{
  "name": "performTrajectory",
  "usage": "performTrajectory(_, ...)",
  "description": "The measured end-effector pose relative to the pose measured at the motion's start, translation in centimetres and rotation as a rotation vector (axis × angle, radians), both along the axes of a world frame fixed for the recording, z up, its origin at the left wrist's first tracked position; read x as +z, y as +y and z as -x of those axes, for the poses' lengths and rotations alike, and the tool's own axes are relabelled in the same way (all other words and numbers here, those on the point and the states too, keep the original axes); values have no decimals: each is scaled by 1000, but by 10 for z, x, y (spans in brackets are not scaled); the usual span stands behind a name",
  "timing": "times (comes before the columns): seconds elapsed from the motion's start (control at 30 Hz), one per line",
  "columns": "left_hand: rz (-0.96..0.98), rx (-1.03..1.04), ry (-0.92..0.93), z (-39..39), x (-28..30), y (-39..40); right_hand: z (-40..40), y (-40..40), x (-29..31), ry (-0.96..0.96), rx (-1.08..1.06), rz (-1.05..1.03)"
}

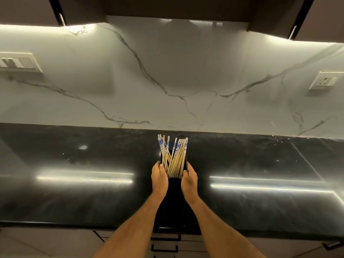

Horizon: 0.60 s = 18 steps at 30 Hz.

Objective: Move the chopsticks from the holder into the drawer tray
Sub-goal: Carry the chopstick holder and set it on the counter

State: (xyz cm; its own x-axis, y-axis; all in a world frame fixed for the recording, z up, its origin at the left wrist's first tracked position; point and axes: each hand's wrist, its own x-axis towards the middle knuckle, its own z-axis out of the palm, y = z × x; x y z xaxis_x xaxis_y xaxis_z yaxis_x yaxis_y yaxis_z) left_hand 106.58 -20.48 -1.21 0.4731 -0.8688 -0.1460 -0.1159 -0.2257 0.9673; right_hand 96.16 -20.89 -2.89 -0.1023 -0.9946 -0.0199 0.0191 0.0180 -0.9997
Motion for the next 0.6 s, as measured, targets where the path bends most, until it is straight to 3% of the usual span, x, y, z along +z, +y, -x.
performTrajectory(0.47,-5,-24,-20,-24,-9,-22,-24,-22,-9,51,-34,-20)
performTrajectory(0.6,15,-57,-74,-30,-6,-23,-21,-25,-6,155,-33,-26)
